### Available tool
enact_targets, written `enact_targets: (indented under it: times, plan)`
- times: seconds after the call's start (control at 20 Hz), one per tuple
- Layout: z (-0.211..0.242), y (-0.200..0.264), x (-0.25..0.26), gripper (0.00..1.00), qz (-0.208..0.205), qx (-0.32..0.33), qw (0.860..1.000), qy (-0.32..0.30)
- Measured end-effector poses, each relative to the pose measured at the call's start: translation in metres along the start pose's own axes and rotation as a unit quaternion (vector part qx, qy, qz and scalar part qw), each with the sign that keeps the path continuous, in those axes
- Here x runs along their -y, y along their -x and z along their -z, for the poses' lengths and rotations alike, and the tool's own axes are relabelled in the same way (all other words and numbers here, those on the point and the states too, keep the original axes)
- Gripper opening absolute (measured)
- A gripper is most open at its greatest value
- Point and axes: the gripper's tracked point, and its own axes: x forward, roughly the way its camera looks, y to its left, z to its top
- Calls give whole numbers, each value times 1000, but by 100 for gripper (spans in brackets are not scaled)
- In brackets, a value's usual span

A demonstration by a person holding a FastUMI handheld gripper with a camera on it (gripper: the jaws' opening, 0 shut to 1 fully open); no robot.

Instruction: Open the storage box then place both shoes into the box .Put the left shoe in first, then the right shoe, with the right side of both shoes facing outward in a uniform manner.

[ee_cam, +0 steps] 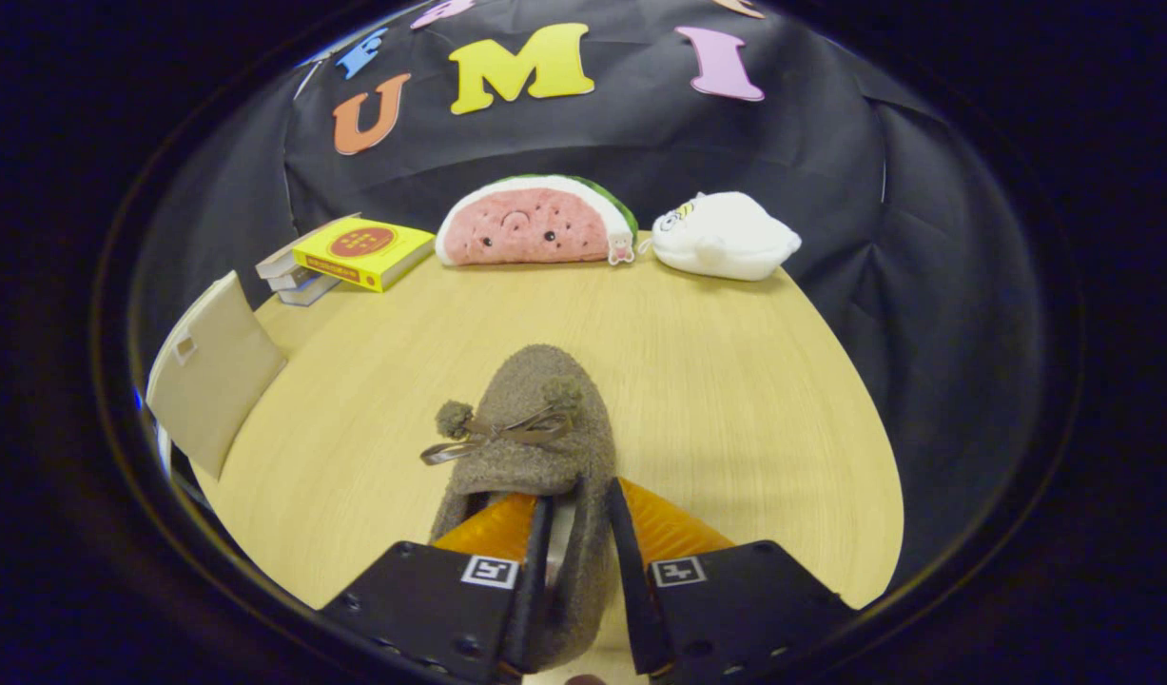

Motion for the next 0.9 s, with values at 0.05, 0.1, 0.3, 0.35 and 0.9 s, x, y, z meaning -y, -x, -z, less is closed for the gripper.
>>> enact_targets:
  times: [0.05,0.1,0.3,0.35,0.9]
  plan:
    - [2,-9,9,34,24,0,1000,1]
    - [-2,-1,8,5,20,1,1000,-13]
    - [3,7,5,0,17,-5,998,-53]
    - [5,10,3,0,16,-5,998,-59]
    - [-38,83,-82,0,-21,41,987,-157]
